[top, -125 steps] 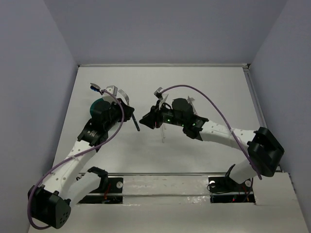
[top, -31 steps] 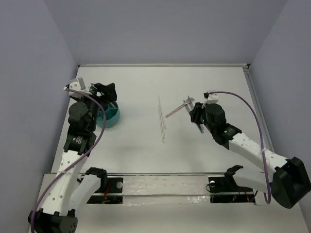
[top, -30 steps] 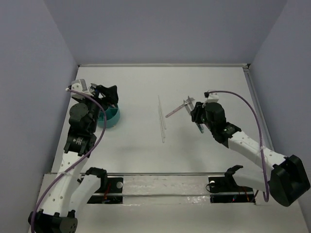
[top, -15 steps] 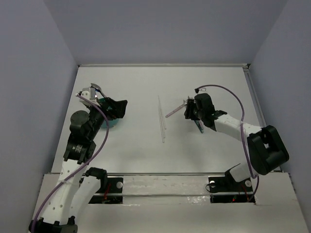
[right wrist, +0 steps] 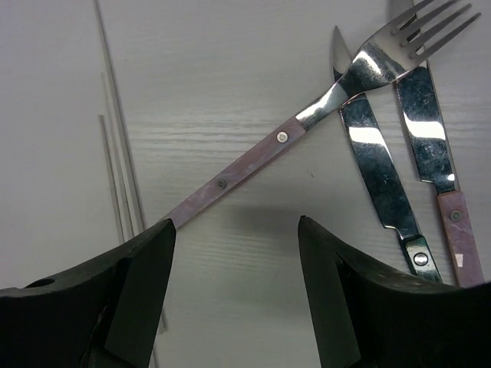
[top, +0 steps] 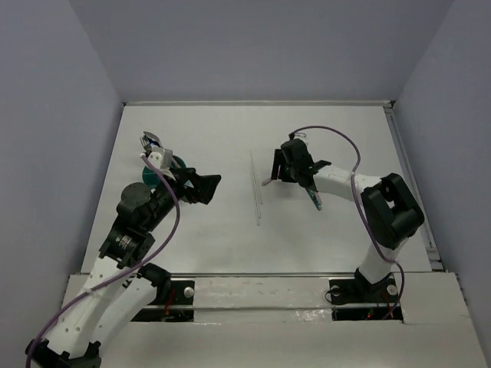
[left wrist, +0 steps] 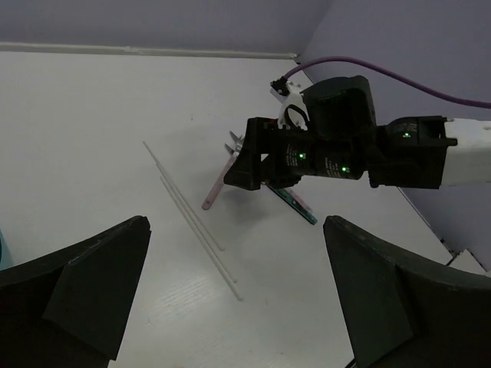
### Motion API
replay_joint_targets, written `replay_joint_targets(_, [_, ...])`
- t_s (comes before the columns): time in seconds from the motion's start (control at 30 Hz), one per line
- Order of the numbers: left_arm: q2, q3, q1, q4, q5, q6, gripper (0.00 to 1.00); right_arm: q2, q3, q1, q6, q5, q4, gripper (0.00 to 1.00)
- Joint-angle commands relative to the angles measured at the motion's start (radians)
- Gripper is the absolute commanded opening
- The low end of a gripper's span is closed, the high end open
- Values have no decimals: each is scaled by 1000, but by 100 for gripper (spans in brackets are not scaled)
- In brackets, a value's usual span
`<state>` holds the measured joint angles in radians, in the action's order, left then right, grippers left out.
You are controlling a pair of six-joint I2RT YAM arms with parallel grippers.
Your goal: Sort the eating utensils into containers
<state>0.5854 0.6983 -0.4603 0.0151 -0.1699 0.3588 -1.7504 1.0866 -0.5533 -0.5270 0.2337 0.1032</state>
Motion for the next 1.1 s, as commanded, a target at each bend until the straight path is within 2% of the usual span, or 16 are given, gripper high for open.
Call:
replay_joint_targets(0.0, [-15, 55, -54, -18, 21, -31, 99, -46, 59, -4, -82, 104, 38, 72])
replay_joint_targets(0.17, [-38, 61, -97, 8, 38, -43, 99, -135, 160, -4, -94, 108, 85, 80])
replay_joint_targets(0.43, [-53, 61, -127, 9, 41, -46, 99, -234, 223, -4, -119, 125, 99, 79])
replay_joint_targets(0.57, [-55, 63, -127, 13, 50, -49, 99, -264, 245, -13, -126, 156, 139, 63])
replay_joint_targets(0.6, [-53, 63, -127, 11, 47, -49, 99, -259, 237, -22, -130, 171, 148, 55])
replay_joint_targets(0.7, [-52, 63, -127, 11, 47, -49, 99, -238, 219, -31, -134, 187, 153, 52])
replay_joint_targets(0.87, [-42, 58, -127, 8, 41, -49, 99, -227, 205, -31, -133, 214, 176, 37])
replay_joint_targets(1.07, [-35, 56, -127, 8, 46, -46, 99, -219, 194, -49, -128, 245, 204, 29])
